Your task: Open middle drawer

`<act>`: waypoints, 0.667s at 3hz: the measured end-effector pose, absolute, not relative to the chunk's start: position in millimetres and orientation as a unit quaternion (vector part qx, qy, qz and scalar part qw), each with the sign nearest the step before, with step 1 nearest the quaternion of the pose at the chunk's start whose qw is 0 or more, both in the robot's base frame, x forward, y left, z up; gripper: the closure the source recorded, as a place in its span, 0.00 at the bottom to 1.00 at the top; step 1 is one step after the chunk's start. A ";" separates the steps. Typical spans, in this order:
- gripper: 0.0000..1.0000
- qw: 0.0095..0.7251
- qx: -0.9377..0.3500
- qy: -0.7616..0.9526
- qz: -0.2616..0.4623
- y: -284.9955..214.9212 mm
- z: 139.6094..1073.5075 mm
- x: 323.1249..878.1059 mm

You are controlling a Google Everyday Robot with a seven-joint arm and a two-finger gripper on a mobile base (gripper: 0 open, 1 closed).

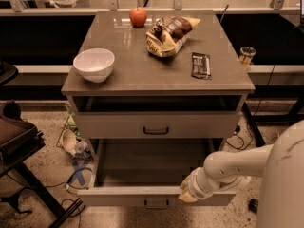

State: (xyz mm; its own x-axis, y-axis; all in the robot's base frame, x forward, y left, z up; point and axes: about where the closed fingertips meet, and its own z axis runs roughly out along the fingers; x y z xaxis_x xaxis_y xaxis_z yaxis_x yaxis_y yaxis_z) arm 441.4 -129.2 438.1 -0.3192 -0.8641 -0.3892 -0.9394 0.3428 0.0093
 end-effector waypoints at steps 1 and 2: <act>1.00 0.170 -0.553 0.806 0.127 -130.3 440.9 409.3; 1.00 0.171 -0.552 0.806 0.128 -130.5 441.2 406.2</act>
Offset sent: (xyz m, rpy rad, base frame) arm -0.4168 -0.0209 0.0447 0.4210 -0.0713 -0.1599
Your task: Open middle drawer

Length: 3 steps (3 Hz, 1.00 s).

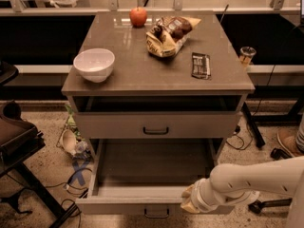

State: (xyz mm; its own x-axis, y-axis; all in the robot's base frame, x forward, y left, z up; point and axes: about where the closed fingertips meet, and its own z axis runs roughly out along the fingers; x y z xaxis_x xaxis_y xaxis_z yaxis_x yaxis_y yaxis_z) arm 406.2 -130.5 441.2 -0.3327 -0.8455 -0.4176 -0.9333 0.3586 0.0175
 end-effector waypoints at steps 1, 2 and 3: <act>1.00 0.182 -0.546 0.806 0.139 -131.1 443.2 377.3; 1.00 0.184 -0.544 0.806 0.141 -131.4 443.7 371.4; 1.00 0.184 -0.544 0.806 0.141 -131.4 443.8 371.3</act>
Offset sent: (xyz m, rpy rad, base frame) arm -0.3721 -0.0161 0.0393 0.4069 -0.0766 -0.0966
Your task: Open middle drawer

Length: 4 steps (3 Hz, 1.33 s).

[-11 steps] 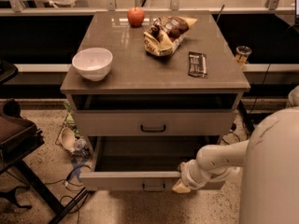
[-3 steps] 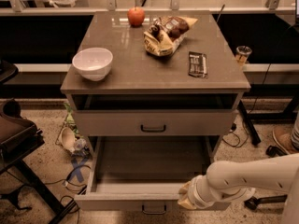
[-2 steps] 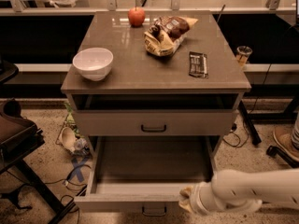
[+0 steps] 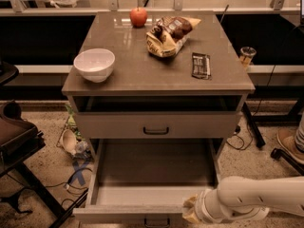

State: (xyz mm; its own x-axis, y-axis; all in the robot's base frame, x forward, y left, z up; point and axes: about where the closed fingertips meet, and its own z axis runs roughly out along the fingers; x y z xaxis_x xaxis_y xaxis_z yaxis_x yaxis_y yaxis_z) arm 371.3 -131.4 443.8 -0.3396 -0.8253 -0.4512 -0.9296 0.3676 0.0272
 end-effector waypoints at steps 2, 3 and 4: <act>1.00 0.200 -0.549 0.796 0.159 -127.0 446.1 341.9; 0.79 0.199 -0.550 0.796 0.159 -126.2 445.7 341.3; 0.56 0.199 -0.550 0.795 0.160 -125.8 445.4 340.9</act>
Offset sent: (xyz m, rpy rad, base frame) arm -0.2249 0.0124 0.0278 0.4461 -0.1873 0.2320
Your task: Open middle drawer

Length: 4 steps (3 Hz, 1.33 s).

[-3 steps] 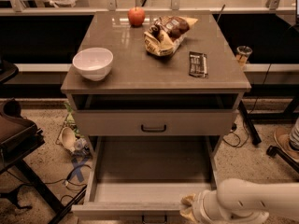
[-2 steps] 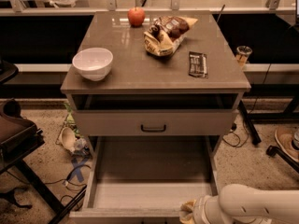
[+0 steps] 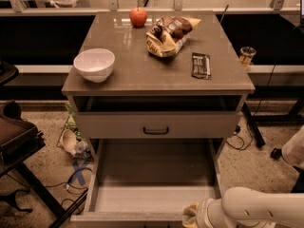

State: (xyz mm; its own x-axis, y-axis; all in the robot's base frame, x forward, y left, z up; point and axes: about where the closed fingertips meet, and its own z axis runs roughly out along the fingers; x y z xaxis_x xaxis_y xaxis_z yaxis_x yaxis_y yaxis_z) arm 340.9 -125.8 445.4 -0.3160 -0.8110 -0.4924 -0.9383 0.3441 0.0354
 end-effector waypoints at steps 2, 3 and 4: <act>0.02 0.198 -0.551 0.794 0.161 -124.4 444.8 340.0; 0.00 0.198 -0.551 0.794 0.161 -124.5 446.3 339.7; 0.00 0.193 -0.552 0.799 0.140 -124.8 467.9 343.7</act>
Offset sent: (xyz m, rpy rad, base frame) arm -0.0004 0.0006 -0.0003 0.0004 0.0010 0.0014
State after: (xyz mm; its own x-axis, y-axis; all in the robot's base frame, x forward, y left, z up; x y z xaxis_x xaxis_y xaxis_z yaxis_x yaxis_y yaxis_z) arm 343.7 -124.8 467.9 -0.3161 -0.8276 -0.4639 -0.9362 0.3513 0.0111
